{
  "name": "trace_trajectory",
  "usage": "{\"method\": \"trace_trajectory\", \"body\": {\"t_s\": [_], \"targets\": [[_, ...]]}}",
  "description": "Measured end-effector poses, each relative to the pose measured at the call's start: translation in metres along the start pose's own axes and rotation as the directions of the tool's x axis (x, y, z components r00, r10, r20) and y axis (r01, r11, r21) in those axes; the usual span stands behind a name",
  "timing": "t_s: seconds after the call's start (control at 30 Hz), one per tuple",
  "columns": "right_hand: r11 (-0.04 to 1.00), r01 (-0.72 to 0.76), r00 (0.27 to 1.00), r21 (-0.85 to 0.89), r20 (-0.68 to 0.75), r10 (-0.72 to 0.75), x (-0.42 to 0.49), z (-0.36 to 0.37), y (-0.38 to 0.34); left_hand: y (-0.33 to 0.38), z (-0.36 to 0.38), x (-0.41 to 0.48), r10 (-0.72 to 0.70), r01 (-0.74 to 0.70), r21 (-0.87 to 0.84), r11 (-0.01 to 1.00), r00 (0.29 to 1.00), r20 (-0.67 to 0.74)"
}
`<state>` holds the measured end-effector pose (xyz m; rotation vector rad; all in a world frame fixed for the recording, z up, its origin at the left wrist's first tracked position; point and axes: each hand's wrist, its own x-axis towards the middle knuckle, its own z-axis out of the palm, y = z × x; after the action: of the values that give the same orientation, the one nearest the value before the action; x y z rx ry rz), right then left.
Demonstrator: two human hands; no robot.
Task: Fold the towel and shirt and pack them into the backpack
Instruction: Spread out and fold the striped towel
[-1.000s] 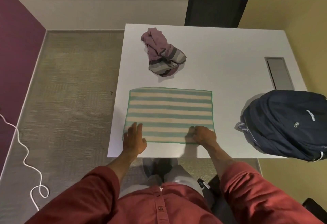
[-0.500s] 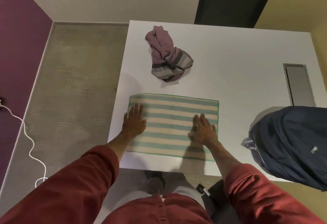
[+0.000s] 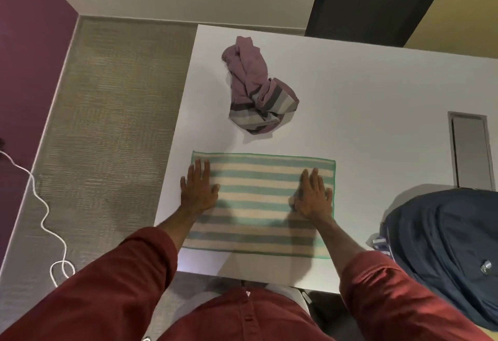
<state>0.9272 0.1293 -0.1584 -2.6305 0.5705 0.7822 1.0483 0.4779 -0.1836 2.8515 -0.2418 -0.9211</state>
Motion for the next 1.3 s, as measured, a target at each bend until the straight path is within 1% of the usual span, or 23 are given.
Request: {"method": "trace_trajectory", "body": {"t_s": [0.13,0.3,0.43,0.53,0.63,0.73,0.8,0.83,0.87,0.9,0.97,1.07,1.17,1.23,1.3], "targets": [[1.000,-0.017,1.000,-0.016,-0.017,0.017,0.009,0.001,0.001,-0.006,-0.009,0.017,0.040,-0.040,-0.011,0.999,0.999,0.026],[0.999,-0.011,0.999,-0.046,-0.044,0.009,0.011,0.005,0.002,-0.009,-0.017,0.030,0.042,-0.043,0.023,0.999,0.999,0.031],[0.999,-0.014,0.981,-0.049,-0.193,0.004,0.005,0.019,0.005,-0.007,-0.009,0.022,0.066,-0.065,0.011,0.998,0.996,-0.065],[0.998,-0.015,0.975,-0.066,-0.221,0.000,-0.005,0.031,0.004,-0.006,0.007,0.005,0.110,-0.110,0.012,0.994,0.987,-0.114],[0.998,-0.028,0.970,-0.056,-0.243,0.014,-0.020,0.042,-0.007,-0.004,0.024,-0.020,0.134,-0.139,-0.026,0.990,0.982,-0.137],[0.999,0.044,0.942,0.029,-0.335,-0.032,-0.041,0.047,-0.019,-0.003,0.044,-0.050,0.247,-0.255,-0.011,0.967,0.948,-0.202],[0.996,0.091,0.912,0.009,-0.403,-0.080,-0.057,0.046,-0.027,-0.004,0.054,-0.070,0.333,-0.361,-0.057,0.931,0.902,-0.275],[0.994,0.106,0.909,-0.009,-0.403,-0.101,-0.064,0.045,-0.031,-0.004,0.057,-0.079,0.361,-0.402,-0.079,0.912,0.881,-0.307],[0.992,0.126,0.918,-0.025,-0.375,-0.127,-0.070,0.046,-0.035,-0.004,0.059,-0.088,0.381,-0.432,-0.091,0.897,0.862,-0.333],[0.989,0.143,0.940,-0.027,-0.309,-0.144,-0.076,0.049,-0.037,-0.004,0.059,-0.096,0.394,-0.450,-0.093,0.888,0.849,-0.352],[0.986,0.161,0.966,-0.044,-0.195,-0.166,-0.089,0.058,-0.038,-0.005,0.057,-0.109,0.379,-0.427,-0.077,0.901,0.861,-0.339],[0.989,0.135,0.982,-0.053,-0.126,-0.141,-0.115,0.075,-0.034,-0.011,0.060,-0.125,0.363,-0.388,-0.034,0.921,0.887,-0.284],[0.990,0.124,0.978,-0.062,-0.158,-0.133,-0.138,0.093,-0.027,-0.020,0.065,-0.135,0.369,-0.365,0.060,0.929,0.903,-0.221],[0.991,0.125,0.967,-0.047,-0.218,-0.133,-0.144,0.099,-0.019,-0.027,0.066,-0.137,0.322,-0.308,0.103,0.946,0.929,-0.183],[0.995,0.091,0.956,-0.050,-0.276,-0.101,-0.149,0.102,-0.011,-0.032,0.068,-0.142,0.274,-0.251,0.160,0.955,0.951,-0.146]]}}
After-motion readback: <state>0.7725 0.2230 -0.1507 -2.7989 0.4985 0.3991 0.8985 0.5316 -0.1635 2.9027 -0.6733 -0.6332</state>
